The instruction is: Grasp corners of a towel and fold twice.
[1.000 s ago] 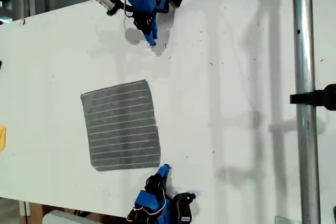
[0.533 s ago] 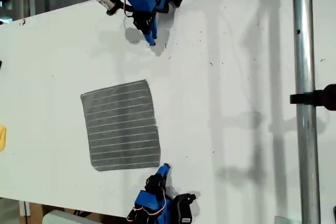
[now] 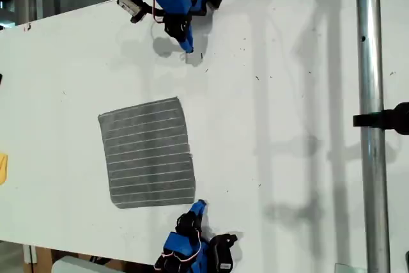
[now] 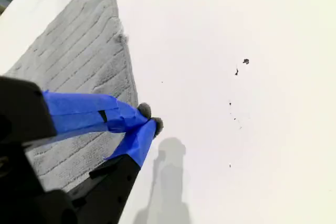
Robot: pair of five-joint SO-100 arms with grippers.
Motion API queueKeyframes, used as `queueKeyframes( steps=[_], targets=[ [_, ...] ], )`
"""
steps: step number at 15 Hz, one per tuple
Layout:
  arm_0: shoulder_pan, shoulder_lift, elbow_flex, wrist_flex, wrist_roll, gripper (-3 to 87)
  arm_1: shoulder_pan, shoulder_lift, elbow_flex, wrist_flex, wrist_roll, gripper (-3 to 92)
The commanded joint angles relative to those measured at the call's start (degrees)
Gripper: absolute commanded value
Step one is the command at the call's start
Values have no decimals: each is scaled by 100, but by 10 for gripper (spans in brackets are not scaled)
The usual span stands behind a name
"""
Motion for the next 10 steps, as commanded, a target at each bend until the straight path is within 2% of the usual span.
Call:
queueKeyframes(
  steps=[1, 3, 10],
  targets=[
    [-97, 35, 26, 35, -79, -29, -79, -18, -167, 35, -62, -3],
    [-158, 35, 26, 35, -97, -29, -97, -18, -176, 70, -62, 19],
    [-185, 35, 26, 35, -272, -25, -149, -18, -193, 105, -62, -3]
  ],
)
